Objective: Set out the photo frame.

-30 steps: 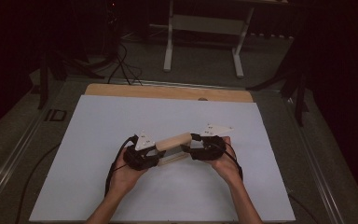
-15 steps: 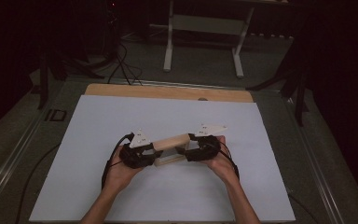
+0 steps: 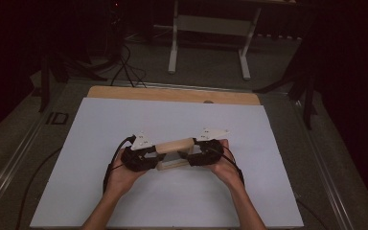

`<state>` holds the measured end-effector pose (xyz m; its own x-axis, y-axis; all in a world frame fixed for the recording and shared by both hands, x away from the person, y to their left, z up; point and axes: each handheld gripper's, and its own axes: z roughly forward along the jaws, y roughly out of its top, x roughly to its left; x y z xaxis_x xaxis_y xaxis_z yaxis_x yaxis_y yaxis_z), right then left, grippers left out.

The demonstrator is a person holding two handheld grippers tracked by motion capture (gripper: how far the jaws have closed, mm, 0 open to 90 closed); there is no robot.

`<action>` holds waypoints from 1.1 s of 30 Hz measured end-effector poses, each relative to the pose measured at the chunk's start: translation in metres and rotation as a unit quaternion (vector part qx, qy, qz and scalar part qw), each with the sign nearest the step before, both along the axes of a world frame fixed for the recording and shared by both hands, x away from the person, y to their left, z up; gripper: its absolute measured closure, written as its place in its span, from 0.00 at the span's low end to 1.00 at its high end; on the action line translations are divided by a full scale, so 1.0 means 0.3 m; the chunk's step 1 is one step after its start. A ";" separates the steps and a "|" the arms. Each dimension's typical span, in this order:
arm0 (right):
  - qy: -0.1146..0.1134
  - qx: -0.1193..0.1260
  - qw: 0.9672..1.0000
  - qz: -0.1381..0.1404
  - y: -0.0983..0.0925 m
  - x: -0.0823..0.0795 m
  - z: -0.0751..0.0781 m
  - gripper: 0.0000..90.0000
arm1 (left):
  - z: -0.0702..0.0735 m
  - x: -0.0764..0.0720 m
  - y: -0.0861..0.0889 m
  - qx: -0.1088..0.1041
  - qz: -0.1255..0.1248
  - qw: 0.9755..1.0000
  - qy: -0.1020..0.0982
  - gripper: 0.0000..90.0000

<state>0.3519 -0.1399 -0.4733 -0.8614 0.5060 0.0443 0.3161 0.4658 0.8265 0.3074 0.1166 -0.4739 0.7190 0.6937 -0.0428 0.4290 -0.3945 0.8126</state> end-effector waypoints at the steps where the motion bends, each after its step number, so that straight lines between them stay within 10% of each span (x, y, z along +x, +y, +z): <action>1: -0.003 -0.001 1.000 0.000 0.001 -0.002 0.000 0.38 | 0.000 0.000 0.001 0.000 0.002 1.000 0.000 0.63; 33: -0.032 0.001 0.999 -0.038 0.009 -0.037 -0.007 0.56 | -0.012 0.040 0.008 0.000 0.015 1.000 -0.021 0.52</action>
